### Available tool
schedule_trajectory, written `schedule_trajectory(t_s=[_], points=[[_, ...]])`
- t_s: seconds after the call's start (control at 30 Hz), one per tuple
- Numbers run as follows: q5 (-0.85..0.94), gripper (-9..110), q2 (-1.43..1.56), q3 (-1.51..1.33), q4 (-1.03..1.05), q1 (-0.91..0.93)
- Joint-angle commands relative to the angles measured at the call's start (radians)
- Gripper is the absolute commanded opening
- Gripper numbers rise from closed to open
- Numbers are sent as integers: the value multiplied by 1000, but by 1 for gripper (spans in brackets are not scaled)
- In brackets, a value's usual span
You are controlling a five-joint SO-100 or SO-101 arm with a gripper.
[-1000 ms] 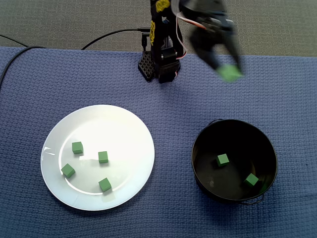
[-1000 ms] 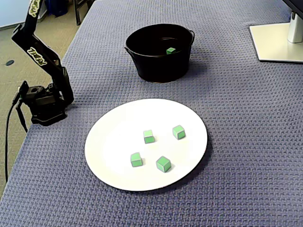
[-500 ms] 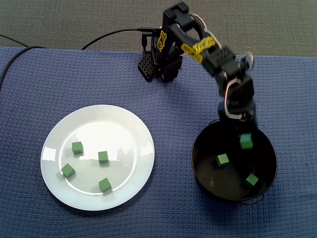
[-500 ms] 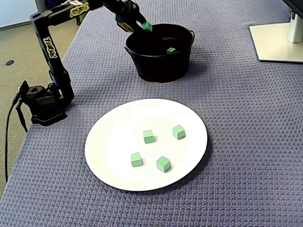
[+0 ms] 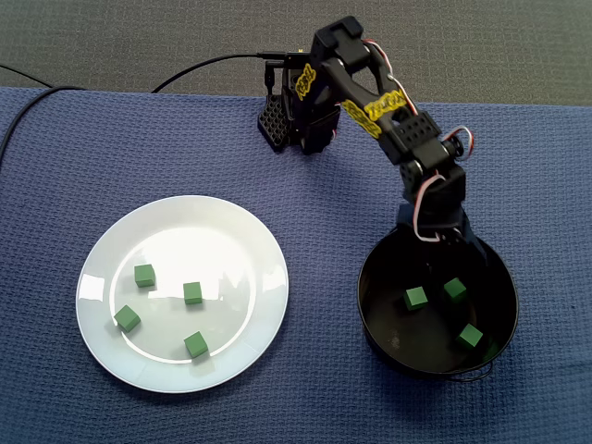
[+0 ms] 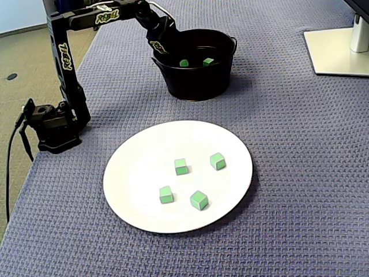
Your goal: Pick up the items on the white plate and put them in the black container.
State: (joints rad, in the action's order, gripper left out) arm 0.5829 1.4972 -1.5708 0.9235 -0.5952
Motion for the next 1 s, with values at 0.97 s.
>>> schedule_trajectory(t_s=[0.97], points=[[-48,53,-172,394,463,1197]])
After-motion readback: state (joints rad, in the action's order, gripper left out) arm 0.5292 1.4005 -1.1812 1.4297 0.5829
